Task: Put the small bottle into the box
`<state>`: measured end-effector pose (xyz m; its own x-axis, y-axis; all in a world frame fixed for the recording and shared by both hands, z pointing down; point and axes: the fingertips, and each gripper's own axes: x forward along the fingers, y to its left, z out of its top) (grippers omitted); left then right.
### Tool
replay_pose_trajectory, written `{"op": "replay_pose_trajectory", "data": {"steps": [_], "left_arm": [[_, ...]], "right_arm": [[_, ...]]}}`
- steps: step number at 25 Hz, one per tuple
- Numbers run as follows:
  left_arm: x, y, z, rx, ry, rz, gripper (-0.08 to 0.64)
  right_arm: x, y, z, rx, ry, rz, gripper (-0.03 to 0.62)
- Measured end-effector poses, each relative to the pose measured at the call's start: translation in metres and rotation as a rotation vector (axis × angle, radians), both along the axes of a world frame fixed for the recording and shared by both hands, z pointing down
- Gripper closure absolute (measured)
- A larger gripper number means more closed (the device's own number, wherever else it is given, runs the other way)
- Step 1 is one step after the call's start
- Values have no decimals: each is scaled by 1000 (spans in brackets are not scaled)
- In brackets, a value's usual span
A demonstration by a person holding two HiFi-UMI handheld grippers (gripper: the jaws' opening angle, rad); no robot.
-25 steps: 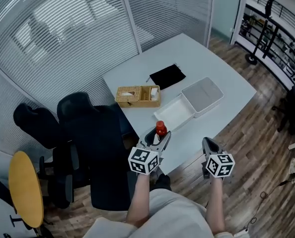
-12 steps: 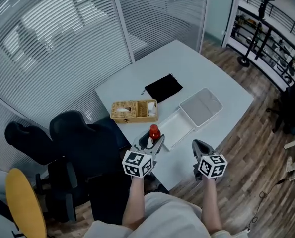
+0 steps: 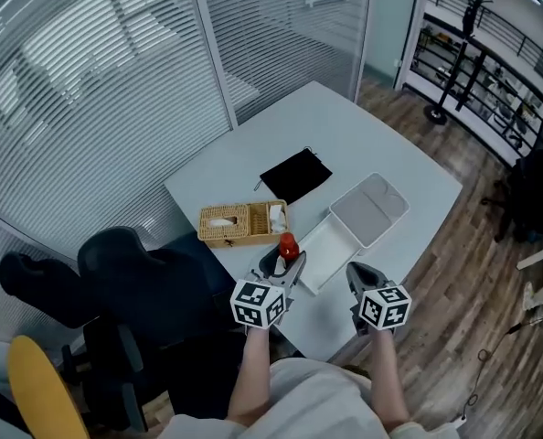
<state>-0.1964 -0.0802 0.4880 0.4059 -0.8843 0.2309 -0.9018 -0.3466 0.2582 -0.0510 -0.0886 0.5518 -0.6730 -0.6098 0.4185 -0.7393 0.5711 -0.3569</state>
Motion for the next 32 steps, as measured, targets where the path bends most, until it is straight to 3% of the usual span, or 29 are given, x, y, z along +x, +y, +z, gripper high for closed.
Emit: {"op": "replay_pose_trajectory", "data": {"steps": [13,18,25,32], "left_arm": [[11,-29,29,-45,-34,61,322],[15,-39,34,-54,-110,114,322],[12,-52,46,-95,-278,216,322],[19,-57,61,-125,-306,268,324]], "right_arm": [[18,-3,23,-18,71,41,575],[15,-22,24,-17,49,35,575],[11,-32,39,-40,8,38,575],[12,-22,54,-67,10,24,575]]}}
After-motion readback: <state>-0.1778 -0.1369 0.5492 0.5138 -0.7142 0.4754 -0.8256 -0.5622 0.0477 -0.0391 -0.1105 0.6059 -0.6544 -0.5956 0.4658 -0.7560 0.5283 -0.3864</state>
